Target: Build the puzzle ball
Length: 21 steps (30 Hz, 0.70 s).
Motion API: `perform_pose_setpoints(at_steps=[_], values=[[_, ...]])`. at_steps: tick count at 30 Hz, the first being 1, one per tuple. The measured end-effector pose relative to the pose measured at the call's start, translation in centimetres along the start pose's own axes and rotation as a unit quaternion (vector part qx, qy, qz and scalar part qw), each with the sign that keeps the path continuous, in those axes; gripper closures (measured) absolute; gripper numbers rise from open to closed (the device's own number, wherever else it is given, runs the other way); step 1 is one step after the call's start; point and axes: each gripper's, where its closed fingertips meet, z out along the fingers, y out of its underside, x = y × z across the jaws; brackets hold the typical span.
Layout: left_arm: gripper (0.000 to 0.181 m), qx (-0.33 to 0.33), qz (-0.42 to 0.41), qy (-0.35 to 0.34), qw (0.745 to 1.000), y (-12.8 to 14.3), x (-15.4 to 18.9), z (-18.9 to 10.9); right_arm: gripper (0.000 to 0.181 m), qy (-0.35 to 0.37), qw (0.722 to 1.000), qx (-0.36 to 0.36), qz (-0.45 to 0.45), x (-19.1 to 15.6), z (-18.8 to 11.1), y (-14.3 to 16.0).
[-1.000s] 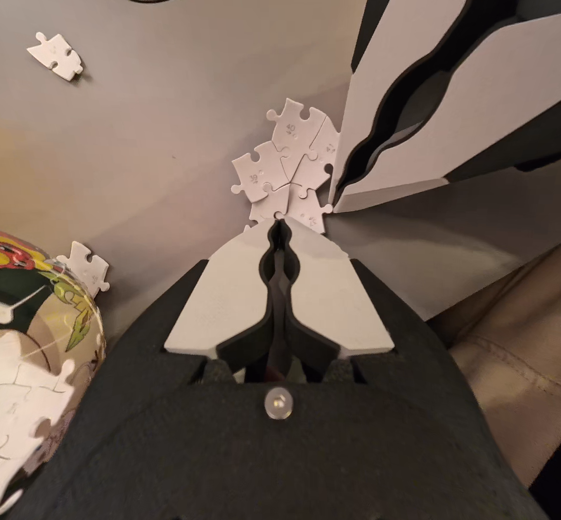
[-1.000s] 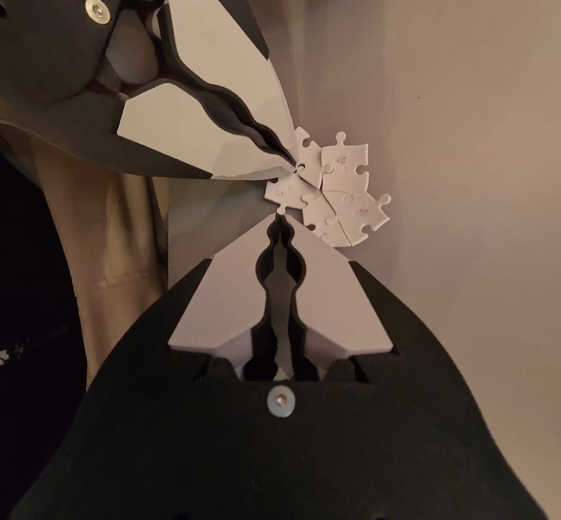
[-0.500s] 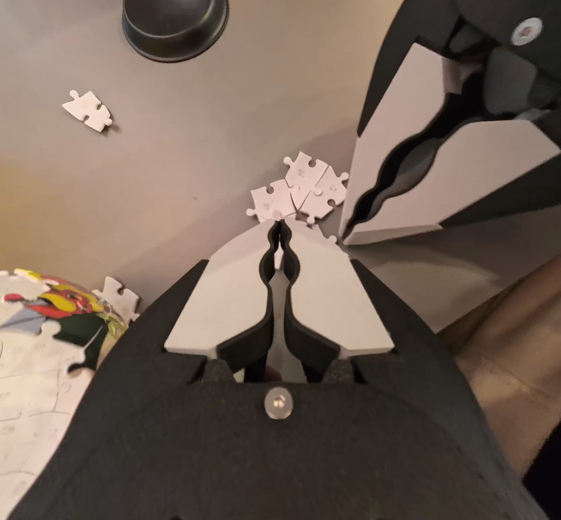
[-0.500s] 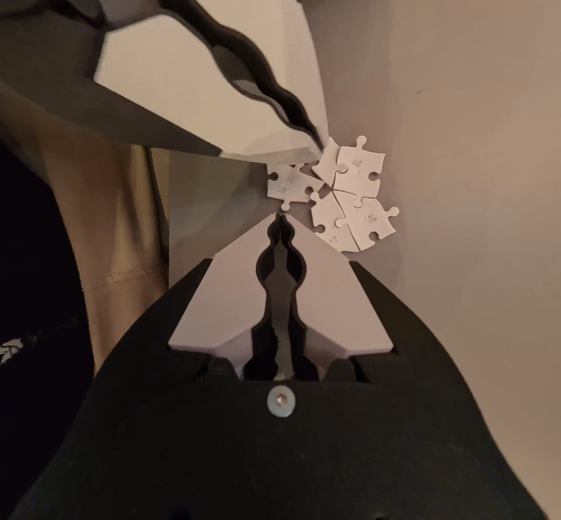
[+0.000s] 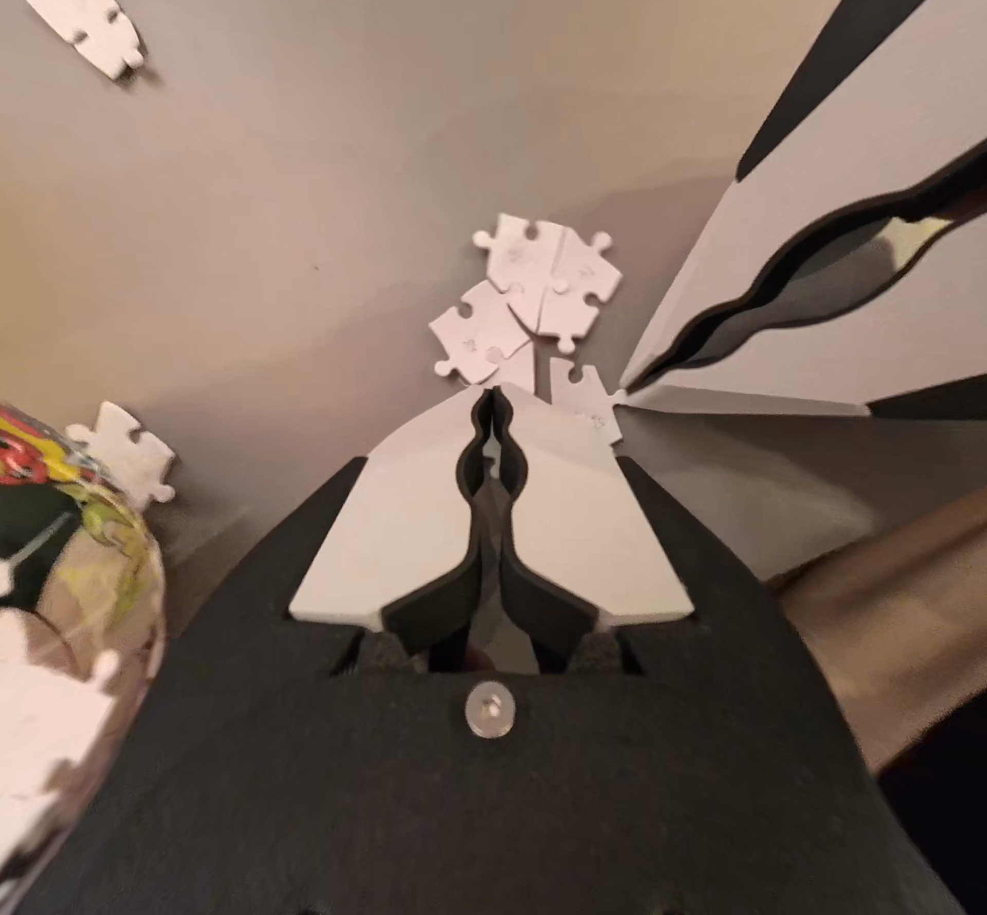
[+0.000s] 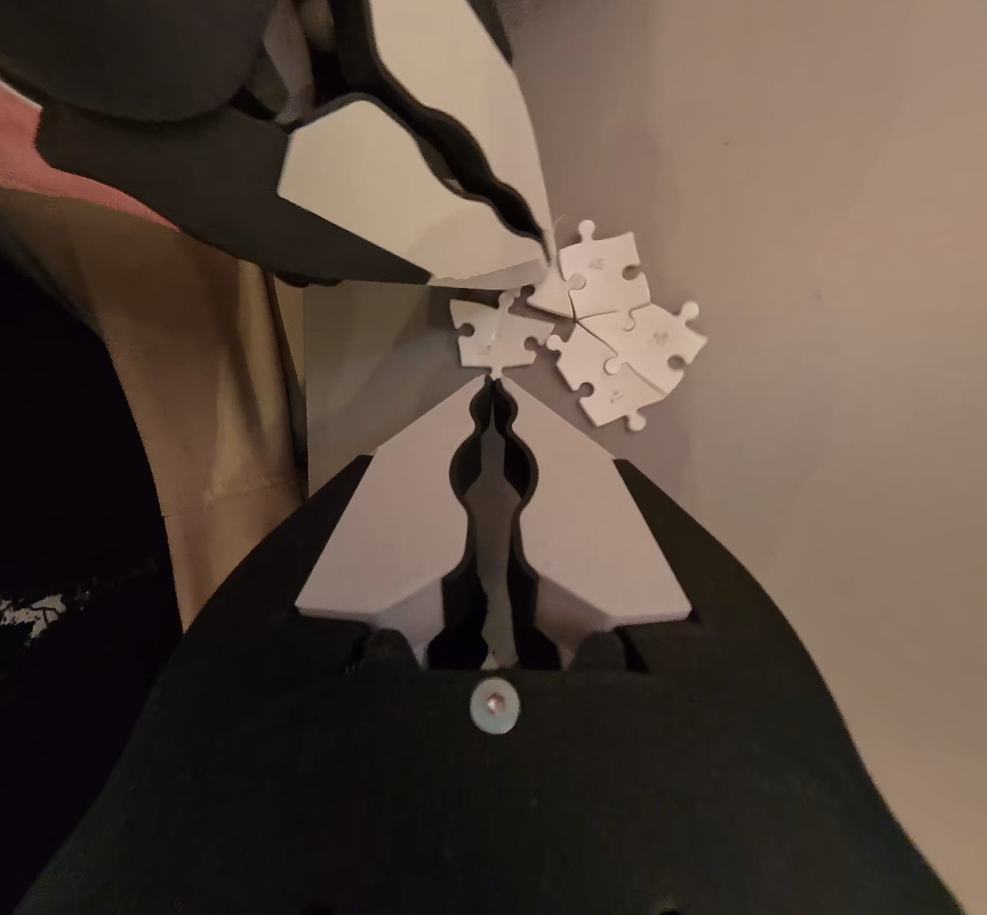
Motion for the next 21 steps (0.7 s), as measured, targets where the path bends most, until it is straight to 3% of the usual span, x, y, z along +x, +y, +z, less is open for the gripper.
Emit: perform_pose_setpoints(at_steps=[4,8,13,16,21], values=[[0.181,0.036,-0.045,0.032,0.998,-0.1,1.3,-1.1,0.181,0.013,1.0,0.014,0.014,0.0,-1.0,0.5],[0.181,0.087,0.019,0.034,0.995,-2.7,1.2,-2.3,0.181,0.025,0.998,0.047,0.038,0.1,-1.9,0.6],[0.181,0.029,0.097,0.008,0.995,-2.4,0.3,0.6,0.181,0.049,0.993,0.084,0.063,0.9,-2.4,-0.1],[0.181,0.02,0.074,0.017,0.997,-1.6,0.1,1.2,0.181,0.071,0.986,0.125,0.082,2.0,-2.8,-1.6],[0.181,0.019,0.049,0.016,0.998,-1.6,0.0,1.1,0.181,0.08,0.987,0.113,0.087,3.1,-0.4,-1.7]])
